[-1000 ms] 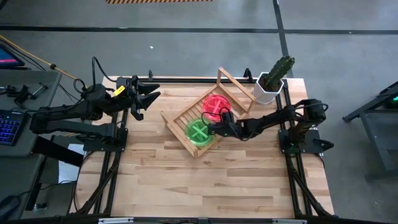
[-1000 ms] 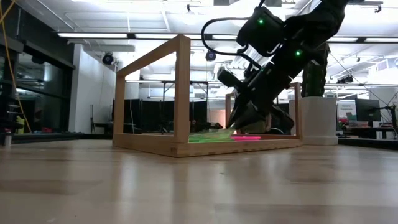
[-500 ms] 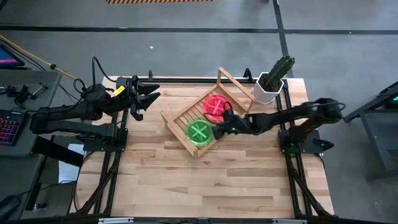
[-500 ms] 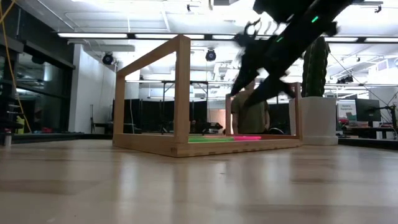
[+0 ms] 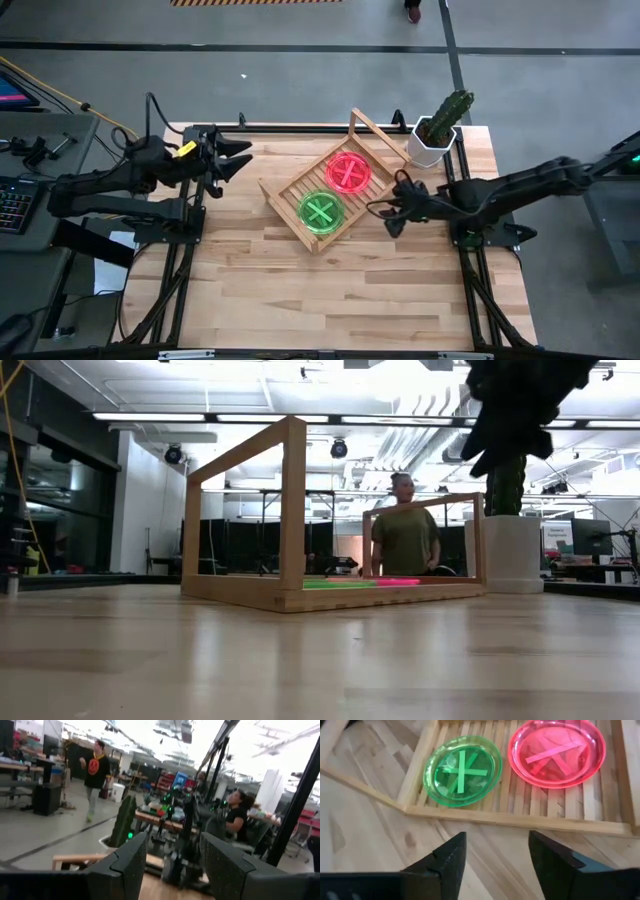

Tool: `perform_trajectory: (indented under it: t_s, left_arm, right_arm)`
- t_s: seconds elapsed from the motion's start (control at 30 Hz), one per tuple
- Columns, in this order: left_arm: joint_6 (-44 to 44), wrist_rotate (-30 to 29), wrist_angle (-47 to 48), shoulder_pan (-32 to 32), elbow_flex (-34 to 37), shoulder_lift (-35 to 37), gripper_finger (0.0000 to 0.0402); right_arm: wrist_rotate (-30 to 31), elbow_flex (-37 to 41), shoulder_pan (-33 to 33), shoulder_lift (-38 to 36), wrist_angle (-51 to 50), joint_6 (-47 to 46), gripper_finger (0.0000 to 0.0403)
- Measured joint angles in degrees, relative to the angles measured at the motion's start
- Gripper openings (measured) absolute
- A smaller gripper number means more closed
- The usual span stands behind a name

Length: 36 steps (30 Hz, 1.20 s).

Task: Place and stack plates onto a shelf
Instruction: Return to Home Position

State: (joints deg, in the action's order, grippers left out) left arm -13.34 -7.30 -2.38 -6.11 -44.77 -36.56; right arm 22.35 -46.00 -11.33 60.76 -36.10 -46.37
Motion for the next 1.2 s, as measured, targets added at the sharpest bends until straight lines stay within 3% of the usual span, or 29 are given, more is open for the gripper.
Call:
perform_trajectory:
  t_s: [0.17, 0.3, 0.37, 0.43, 0.67, 0.8, 1.2]
  left_arm:
    - [0.04, 0.82, 1.01, 0.15, 2.91, 1.51, 0.0142]
    - [-0.96, 0.89, -4.98, 1.91, 9.89, 4.73, 0.0071]
    - [-1.78, 0.99, -8.40, 3.13, 13.65, 6.68, 0.0025]
    - [-3.27, 0.74, -10.84, 4.33, 17.28, 8.65, 0.0009]
    - [-4.47, -1.47, -16.14, 8.95, 27.00, 14.49, 0.0001]
    - [-4.61, -1.67, -19.01, 10.51, 32.20, 18.26, 0.0000]
    - [-8.99, -1.34, -23.51, 10.78, 44.11, 29.11, 0.0000]
  right_arm:
    - [-0.49, 0.02, -0.36, -5.35, -2.54, -0.05, 0.0109]
    - [-1.29, 0.02, -0.36, -10.12, -2.44, -0.08, 0.0015]
    - [-1.33, 0.02, -0.36, -12.37, -2.42, -1.00, 0.0015]
    - [-1.27, 0.02, -0.36, -14.36, -2.13, -1.10, 0.0013]
    - [-4.71, 0.02, -0.36, -17.36, 2.17, 3.66, 0.0004]
    - [-6.90, 0.02, -0.38, -17.21, 4.23, 1.48, 0.0002]
    - [-7.21, 0.02, -0.38, -18.58, 6.84, 0.02, 0.0000]
